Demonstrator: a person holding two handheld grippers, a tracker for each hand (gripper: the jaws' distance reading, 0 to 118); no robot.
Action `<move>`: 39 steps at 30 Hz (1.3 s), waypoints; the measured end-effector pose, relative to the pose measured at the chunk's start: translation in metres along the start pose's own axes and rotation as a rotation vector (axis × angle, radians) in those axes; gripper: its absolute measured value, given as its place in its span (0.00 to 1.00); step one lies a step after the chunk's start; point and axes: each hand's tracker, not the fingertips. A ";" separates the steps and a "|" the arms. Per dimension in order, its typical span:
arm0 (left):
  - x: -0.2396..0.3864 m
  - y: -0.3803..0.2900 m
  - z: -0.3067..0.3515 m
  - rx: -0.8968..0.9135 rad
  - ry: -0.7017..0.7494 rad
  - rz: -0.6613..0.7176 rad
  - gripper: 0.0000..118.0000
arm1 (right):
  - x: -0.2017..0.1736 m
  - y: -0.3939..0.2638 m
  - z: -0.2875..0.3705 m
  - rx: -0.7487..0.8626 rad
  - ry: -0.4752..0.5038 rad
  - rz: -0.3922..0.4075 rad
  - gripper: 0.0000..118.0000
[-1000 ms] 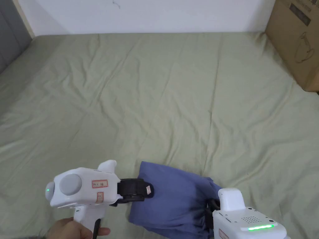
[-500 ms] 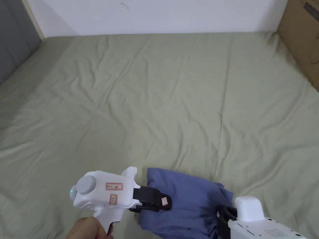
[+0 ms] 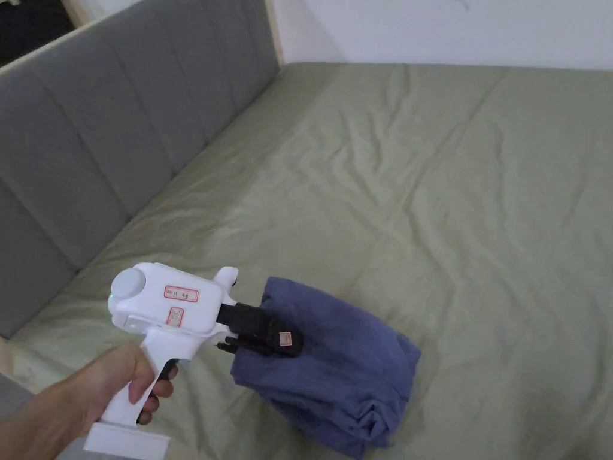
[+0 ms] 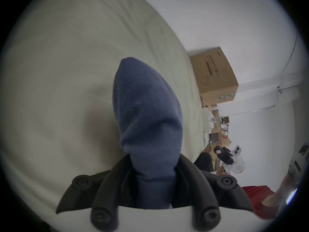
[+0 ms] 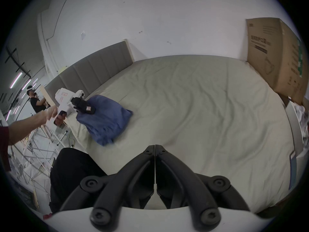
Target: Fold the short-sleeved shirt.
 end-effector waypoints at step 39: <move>0.301 -0.073 0.101 0.979 0.626 -0.473 0.79 | -0.070 0.053 0.084 0.282 0.040 0.158 0.01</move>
